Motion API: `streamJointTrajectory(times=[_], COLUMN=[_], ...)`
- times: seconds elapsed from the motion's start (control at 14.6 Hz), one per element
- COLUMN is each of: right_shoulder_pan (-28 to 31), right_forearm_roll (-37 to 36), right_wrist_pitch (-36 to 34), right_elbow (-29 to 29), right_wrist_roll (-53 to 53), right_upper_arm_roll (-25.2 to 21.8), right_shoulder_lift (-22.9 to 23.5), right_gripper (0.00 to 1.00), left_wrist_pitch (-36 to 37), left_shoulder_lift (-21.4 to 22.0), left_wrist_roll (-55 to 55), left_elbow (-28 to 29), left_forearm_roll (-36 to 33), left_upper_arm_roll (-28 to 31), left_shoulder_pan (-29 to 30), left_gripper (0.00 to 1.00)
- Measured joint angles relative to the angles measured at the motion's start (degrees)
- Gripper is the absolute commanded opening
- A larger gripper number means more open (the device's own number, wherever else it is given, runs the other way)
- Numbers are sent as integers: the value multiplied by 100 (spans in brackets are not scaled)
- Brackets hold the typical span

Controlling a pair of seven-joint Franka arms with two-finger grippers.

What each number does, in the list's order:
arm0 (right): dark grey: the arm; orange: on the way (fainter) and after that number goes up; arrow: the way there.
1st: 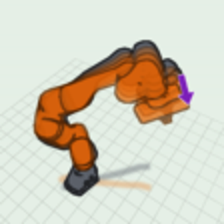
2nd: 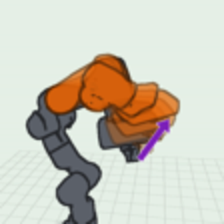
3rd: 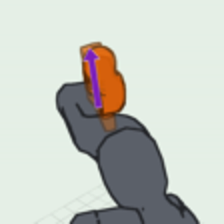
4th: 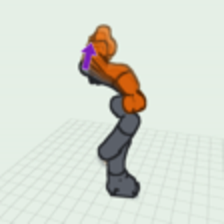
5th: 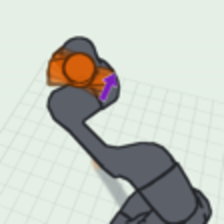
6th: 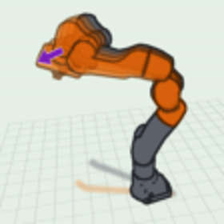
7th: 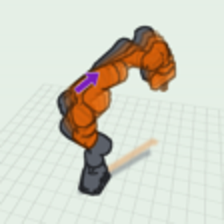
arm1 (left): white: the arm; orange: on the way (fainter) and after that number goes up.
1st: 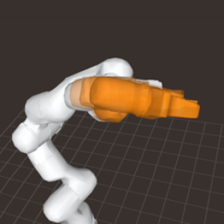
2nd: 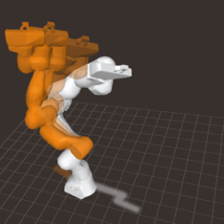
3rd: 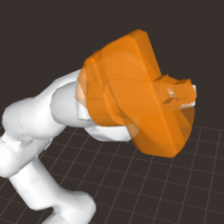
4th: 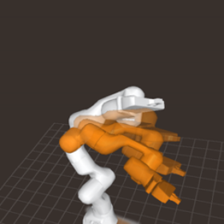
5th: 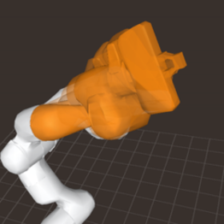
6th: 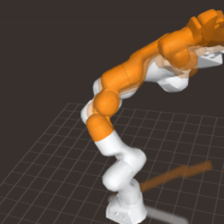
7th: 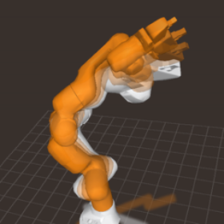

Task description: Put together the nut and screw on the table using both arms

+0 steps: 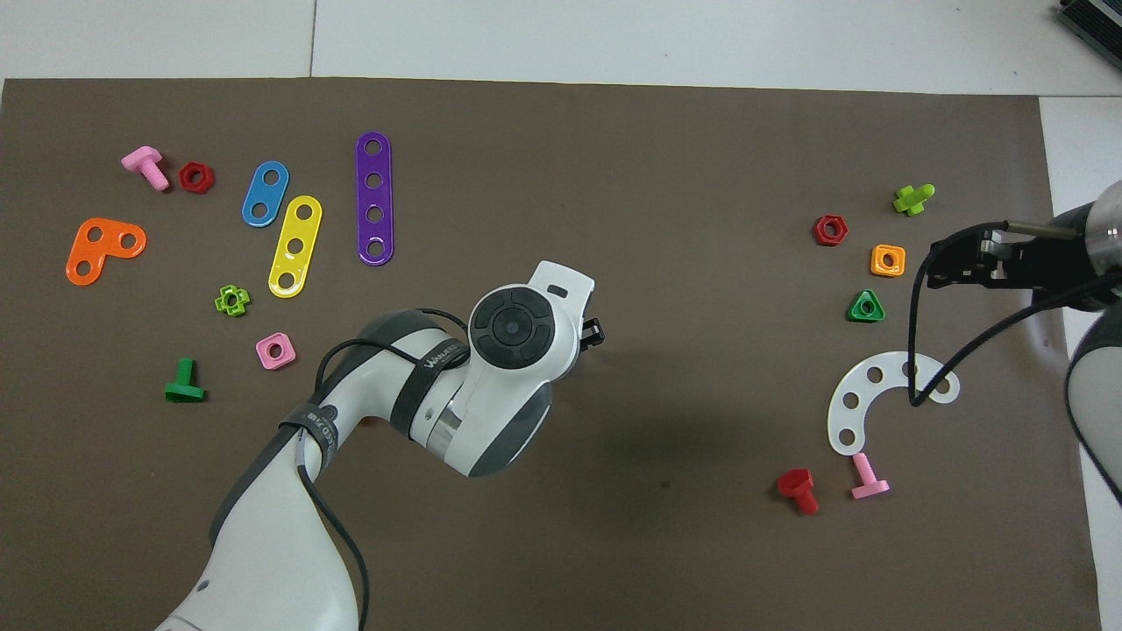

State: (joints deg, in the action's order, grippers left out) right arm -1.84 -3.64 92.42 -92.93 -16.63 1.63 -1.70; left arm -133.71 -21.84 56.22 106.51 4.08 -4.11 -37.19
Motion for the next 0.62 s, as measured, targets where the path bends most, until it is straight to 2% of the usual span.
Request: streamJointTrajectory(times=[0.21, 0.41, 0.62], right_shoulder_pan=[57, 94, 94], right_forearm_roll=[127, 179, 194], right_wrist_pitch=[0, 0, 0], right_elbow=[0, 0, 0], right_wrist_roll=[144, 148, 148], right_upper_arm_roll=[-38, -45, -44], right_shoulder_lift=[0, 0, 0], right_gripper=[100, 100, 100], left_wrist_pitch=[153, 962, 1868], left_shoulder_lift=[3, 38, 309], left_wrist_roll=[-1, -131, -891], left_elbow=[-117, -684, -1146], left_forearm_roll=[0, 0, 0], left_upper_arm_roll=[54, 141, 157], left_shoulder_pan=[6, 225, 837], left_gripper=[100, 100, 100])
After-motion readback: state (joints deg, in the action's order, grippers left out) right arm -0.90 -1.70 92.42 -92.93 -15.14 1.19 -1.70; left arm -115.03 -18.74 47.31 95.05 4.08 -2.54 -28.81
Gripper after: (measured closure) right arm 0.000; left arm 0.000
